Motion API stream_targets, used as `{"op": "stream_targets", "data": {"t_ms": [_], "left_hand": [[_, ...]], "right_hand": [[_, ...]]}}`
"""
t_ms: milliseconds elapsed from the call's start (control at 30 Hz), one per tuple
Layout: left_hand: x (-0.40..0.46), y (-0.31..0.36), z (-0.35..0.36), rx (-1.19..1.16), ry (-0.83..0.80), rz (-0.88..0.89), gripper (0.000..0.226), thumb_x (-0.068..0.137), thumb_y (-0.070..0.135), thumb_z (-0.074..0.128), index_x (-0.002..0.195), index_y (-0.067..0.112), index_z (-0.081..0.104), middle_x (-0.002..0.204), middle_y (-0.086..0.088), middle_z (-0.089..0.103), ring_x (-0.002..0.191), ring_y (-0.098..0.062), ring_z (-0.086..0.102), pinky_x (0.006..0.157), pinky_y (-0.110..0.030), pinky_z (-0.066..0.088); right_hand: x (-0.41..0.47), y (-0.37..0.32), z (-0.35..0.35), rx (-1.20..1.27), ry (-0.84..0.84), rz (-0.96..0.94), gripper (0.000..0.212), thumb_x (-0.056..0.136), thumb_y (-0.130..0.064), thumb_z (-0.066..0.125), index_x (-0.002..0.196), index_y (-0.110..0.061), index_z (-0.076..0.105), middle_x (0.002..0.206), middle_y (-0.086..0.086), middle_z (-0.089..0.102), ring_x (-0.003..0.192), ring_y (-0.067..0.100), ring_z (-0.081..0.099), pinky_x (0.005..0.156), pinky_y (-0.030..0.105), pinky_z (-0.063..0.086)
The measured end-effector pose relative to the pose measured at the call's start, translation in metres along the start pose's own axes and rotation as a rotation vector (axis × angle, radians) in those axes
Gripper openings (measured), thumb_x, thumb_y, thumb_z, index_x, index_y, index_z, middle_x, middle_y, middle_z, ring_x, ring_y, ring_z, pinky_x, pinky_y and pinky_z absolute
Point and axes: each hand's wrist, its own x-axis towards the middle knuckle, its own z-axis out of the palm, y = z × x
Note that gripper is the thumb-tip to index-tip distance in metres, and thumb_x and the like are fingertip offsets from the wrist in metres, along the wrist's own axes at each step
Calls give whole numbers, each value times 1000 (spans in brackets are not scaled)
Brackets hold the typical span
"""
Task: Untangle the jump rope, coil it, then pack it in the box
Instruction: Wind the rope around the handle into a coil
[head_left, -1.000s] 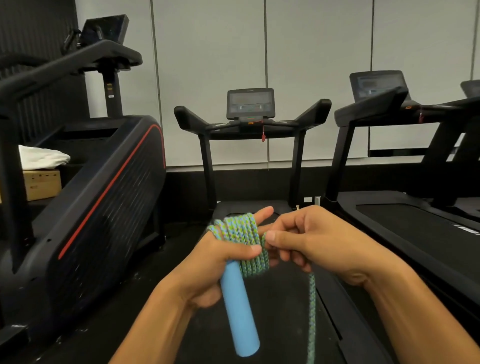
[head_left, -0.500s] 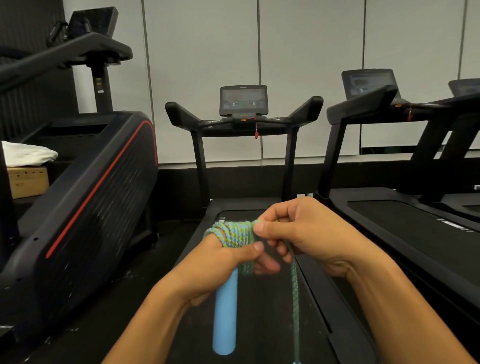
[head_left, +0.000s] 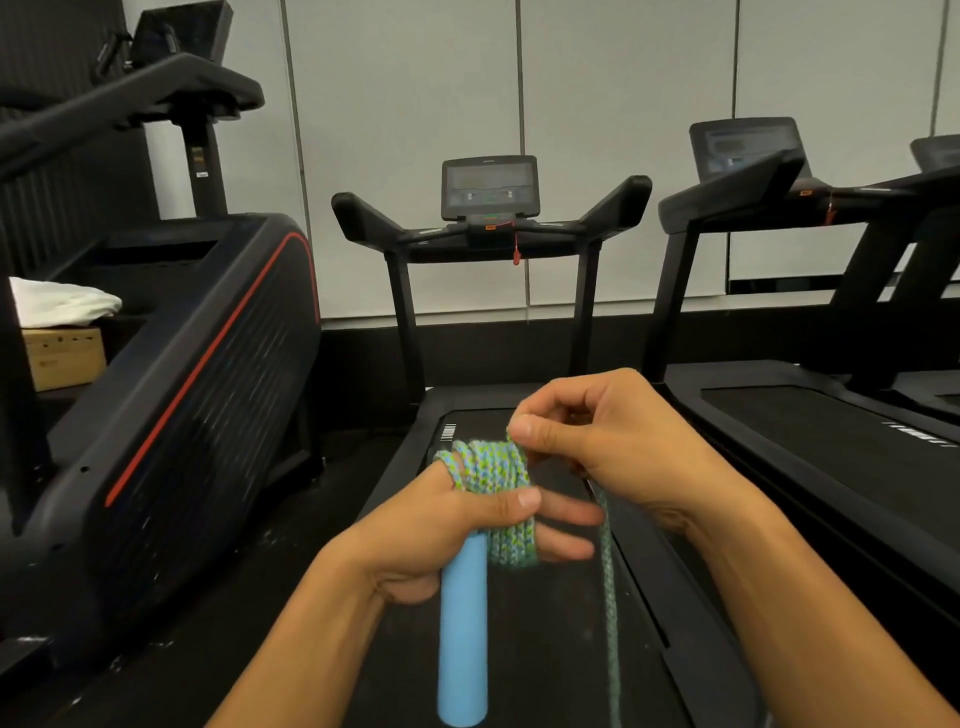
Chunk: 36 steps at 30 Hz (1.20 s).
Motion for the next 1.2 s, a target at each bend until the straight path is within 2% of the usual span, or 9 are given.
{"op": "stream_targets", "data": {"t_ms": [133,300,367,467,600,667,800,1000,1200], "left_hand": [[-2,-1,-8,-41,-80,53,51,84,0,64,134,2,55,128,-26,66,121,-40,64,105,-38,50],[-3,1,-21,-219,-109,-64,67,76,36,81,132,2,63,141,-23,59,132,-39,55,118,-51,35],[-3,2,-18,-245,-117,-100,62,84,46,69,127,1,67,136,-23,62,128,-36,60,116,-50,39],[-2,5,-10,-384,-175,-82,69,95,51,41,129,-5,63,134,-29,61,128,-37,59,111,-43,45],[1,2,-9,-265,-217,14,59,93,27,55,141,-7,49,144,-35,49,138,-44,46,119,-44,34],[1,-4,-11,-113,-194,55,55,88,8,59,140,-6,50,140,-32,54,136,-41,50,114,-38,40],[-4,-7,-10,38,-187,98,48,90,-2,56,137,4,56,133,-19,65,131,-32,58,108,-31,43],[-2,-8,-6,-22,-219,130,54,89,6,64,139,-6,47,130,-25,63,128,-40,58,113,-45,41],[0,-6,-7,-221,-280,74,60,86,7,73,142,15,54,146,-17,56,129,-46,56,107,-53,48]], "right_hand": [[2,3,2,0,25,-24,5,85,-16,75,82,-17,78,76,15,72,58,4,59,53,16,45],[4,9,-2,-18,99,-15,2,82,-20,77,81,-20,80,77,11,72,67,16,63,66,28,55],[4,9,0,-61,78,-17,2,82,-22,78,81,-22,80,80,9,73,74,18,68,73,30,57],[4,8,3,-36,49,-11,3,82,-22,77,79,-22,79,75,11,72,67,10,64,64,24,55],[5,7,2,52,73,-25,2,81,-17,78,79,-17,79,69,6,71,62,11,64,55,25,52],[4,6,1,81,72,-37,2,82,-13,77,80,-14,79,69,8,73,62,13,68,61,30,57],[3,3,1,65,79,-89,3,82,-14,77,83,-16,79,77,9,75,65,14,71,69,31,60],[1,1,2,83,66,-99,3,82,-18,76,83,-19,79,76,7,74,64,10,67,66,26,57],[0,-3,3,153,62,-31,2,81,-20,78,80,-18,78,72,16,71,65,17,68,57,28,56]]}}
